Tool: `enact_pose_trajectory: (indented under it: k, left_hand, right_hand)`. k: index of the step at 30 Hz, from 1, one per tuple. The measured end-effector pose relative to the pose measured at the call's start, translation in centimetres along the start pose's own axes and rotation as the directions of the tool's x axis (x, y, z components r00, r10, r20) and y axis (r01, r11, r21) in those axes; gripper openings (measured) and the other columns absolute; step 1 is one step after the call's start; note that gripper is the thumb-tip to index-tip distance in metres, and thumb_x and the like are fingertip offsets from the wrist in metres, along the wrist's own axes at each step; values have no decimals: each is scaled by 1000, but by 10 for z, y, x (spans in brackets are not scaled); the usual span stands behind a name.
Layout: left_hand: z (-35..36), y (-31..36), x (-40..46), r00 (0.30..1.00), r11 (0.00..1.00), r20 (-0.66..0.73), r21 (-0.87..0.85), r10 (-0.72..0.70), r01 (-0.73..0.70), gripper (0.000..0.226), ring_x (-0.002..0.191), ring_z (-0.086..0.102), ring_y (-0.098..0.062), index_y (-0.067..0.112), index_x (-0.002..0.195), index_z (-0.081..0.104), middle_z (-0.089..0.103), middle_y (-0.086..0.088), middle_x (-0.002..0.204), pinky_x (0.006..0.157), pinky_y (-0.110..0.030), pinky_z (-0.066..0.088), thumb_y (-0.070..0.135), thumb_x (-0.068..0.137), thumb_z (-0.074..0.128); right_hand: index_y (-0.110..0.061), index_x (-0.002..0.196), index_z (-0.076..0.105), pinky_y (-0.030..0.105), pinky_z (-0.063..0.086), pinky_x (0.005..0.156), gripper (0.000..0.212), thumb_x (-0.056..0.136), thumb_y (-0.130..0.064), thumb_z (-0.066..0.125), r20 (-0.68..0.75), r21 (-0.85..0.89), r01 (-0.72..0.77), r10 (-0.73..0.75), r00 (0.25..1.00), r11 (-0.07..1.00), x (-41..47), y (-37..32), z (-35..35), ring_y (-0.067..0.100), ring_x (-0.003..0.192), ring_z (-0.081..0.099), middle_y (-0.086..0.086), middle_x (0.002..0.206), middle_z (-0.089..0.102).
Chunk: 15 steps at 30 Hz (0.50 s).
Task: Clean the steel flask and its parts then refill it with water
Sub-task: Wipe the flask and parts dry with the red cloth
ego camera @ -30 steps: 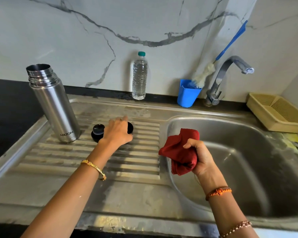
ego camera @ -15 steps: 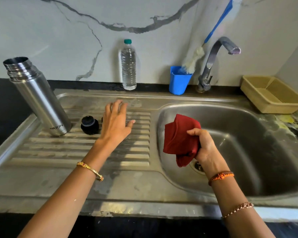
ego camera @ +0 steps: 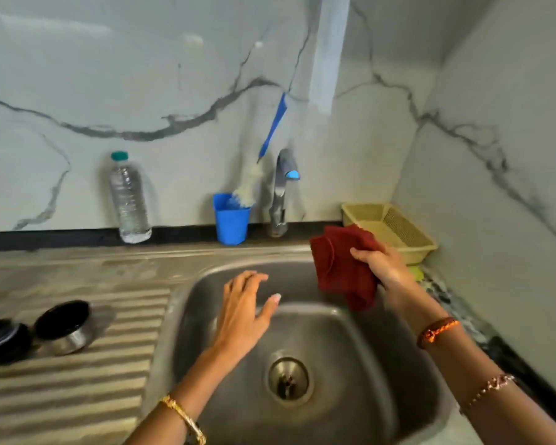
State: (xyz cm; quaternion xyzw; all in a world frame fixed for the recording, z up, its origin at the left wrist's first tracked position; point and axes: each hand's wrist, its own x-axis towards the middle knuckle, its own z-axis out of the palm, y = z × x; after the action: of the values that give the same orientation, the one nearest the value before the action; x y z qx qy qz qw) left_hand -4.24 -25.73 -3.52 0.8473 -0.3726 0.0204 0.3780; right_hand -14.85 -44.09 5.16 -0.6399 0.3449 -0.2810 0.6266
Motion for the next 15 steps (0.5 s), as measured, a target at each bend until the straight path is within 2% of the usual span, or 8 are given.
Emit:
enact_pose_trajectory:
  k: [2,5,7,8,10,12,14,15]
  left_hand:
    - [9,10,32,997,995,-24,-71,-74,72,35,116,47,-27,10,116,61,52,-10,123,96,-24,29,31,88,60]
    - [20,16,67,970,952,-55,-211,-237,220,21,107,55,-25,9,106,65,59,-9,114,90,-29,38,20,89,60]
    - [28,16,77,928,874,-53,-362,-368,325,15,93,60,-23,9,99,66,63,-4,103,80,-28,43,18,91,57]
    - [31,15,80,905,823,-44,-436,-424,364,11,88,61,-25,11,93,65,64,-4,96,76,-30,46,17,91,56]
    - [37,11,85,862,742,-30,-525,-506,417,15,71,61,-22,18,79,60,65,-5,85,64,-30,48,16,92,54]
    - [42,5,90,841,724,-32,-527,-541,446,22,60,56,-14,22,73,59,65,0,75,54,-22,45,14,93,54]
    - [44,0,94,831,721,-45,-526,-554,452,22,58,55,-13,20,73,60,64,2,71,48,-16,44,12,92,54]
    - [46,-1,96,828,716,-46,-531,-559,453,22,58,55,-13,19,73,61,64,2,71,48,-14,44,10,92,54]
  right_hand:
    - [-11,115,59,29,52,72,30,87,0,57,-110,102,40,-29,993,994,37,-20,-22,20,86,59,10,103,64]
    - [-6,120,58,36,52,82,36,84,-1,62,-344,194,89,-17,939,977,94,-34,-49,22,97,60,13,116,62]
    - [-7,119,56,36,51,89,42,79,-1,67,-481,202,106,4,877,974,126,-33,-65,21,99,61,9,115,62]
    - [-7,119,54,30,50,88,44,78,-1,67,-525,186,122,-7,851,975,141,-31,-71,19,97,60,4,113,59]
    - [-8,121,51,21,46,81,45,80,0,65,-545,109,129,-49,837,986,166,-24,-79,14,92,55,-1,106,53]
    - [-7,122,50,21,46,79,45,80,0,65,-538,49,122,-76,839,991,188,-13,-82,14,93,54,2,107,54]
    - [-4,123,49,22,45,80,47,80,-2,67,-521,-4,100,-88,849,995,206,3,-85,18,97,57,6,112,57]
    - [-2,123,49,25,45,82,48,79,-4,68,-498,-109,76,-120,858,991,213,11,-87,24,103,58,12,116,58]
